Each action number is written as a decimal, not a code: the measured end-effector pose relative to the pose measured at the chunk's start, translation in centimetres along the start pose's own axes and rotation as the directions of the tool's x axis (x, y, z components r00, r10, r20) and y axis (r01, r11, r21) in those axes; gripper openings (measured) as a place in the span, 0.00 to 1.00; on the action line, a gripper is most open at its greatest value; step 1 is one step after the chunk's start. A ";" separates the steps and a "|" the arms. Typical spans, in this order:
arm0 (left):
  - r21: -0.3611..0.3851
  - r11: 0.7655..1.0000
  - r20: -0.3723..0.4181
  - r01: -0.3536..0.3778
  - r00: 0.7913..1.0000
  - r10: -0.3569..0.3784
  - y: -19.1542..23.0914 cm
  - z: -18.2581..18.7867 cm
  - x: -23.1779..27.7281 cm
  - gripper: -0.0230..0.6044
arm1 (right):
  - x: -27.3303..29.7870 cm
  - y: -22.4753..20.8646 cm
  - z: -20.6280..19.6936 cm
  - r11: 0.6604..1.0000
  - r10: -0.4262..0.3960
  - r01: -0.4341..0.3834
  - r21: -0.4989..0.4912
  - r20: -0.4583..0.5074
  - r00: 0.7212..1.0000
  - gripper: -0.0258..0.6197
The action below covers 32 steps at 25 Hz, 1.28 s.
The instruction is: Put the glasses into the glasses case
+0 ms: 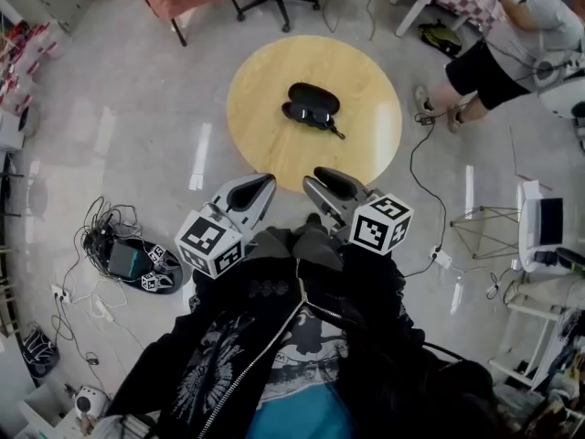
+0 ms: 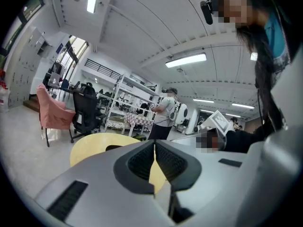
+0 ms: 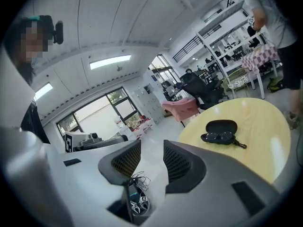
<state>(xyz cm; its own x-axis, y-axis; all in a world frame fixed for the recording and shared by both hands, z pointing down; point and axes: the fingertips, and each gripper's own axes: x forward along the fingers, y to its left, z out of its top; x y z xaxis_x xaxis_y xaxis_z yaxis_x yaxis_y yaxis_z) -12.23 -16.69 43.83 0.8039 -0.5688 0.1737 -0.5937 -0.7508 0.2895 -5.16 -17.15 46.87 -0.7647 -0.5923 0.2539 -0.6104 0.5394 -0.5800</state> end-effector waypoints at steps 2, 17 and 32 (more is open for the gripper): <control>0.002 1.000 -0.001 0.020 1.000 -0.020 -1.1 -0.2 0.2 0.06 | -0.8 0.2 -0.3 1.000 -0.011 0.011 -0.009 -0.002 1.000 0.28; 0.022 0.999 0.004 -0.039 0.999 0.039 -9.5 -2.0 0.7 0.06 | -9.8 2.0 -3.5 0.998 0.053 -0.052 -0.036 0.010 0.999 0.23; 0.048 0.988 -0.065 -0.144 0.987 0.147 -25.6 -7.7 -0.8 0.06 | -23.1 5.2 -11.1 0.981 0.158 -0.165 -0.101 -0.070 0.985 0.21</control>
<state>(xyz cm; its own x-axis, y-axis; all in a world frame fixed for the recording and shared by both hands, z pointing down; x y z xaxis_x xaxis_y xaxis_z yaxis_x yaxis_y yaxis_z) 2.64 5.57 43.53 0.7086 -0.6499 0.2749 -0.7041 -0.6765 0.2157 7.01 5.96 46.52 -0.8643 -0.4557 0.2126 -0.4935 0.6874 -0.5328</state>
